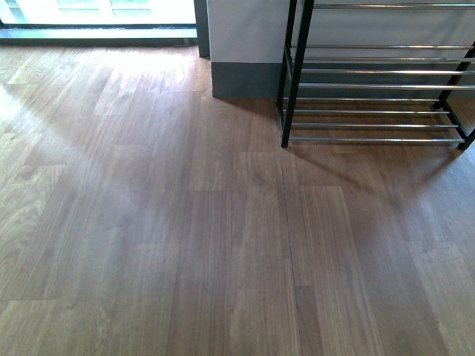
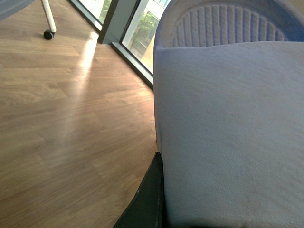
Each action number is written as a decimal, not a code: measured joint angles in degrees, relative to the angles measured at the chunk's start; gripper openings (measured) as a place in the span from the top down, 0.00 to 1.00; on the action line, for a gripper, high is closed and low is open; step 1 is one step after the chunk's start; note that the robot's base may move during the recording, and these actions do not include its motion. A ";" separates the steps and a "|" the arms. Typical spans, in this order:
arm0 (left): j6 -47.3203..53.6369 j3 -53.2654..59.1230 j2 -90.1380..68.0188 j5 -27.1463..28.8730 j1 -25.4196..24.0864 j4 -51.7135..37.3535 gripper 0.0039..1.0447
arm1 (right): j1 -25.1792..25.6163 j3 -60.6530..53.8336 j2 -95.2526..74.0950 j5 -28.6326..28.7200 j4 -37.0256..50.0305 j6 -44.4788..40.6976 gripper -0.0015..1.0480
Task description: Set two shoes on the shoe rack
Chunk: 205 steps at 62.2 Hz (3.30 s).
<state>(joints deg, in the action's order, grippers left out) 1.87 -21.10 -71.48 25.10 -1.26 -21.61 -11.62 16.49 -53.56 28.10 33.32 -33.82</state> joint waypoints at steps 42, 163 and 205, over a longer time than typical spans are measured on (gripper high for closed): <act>0.02 0.00 0.02 -0.46 0.31 0.00 0.98 | 0.26 0.00 0.04 -0.61 0.00 0.00 0.98; 0.02 0.09 -0.11 -0.42 0.24 0.00 0.98 | -6.36 26.67 -29.29 -21.84 -4.52 30.73 0.98; 0.02 0.09 -0.11 -0.42 0.24 0.00 0.98 | -6.58 79.78 -74.60 -33.05 -32.33 47.80 0.98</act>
<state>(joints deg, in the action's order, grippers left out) 1.89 -21.02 -71.59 24.69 -1.02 -21.61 -18.20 96.27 -128.16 -4.95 0.99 13.98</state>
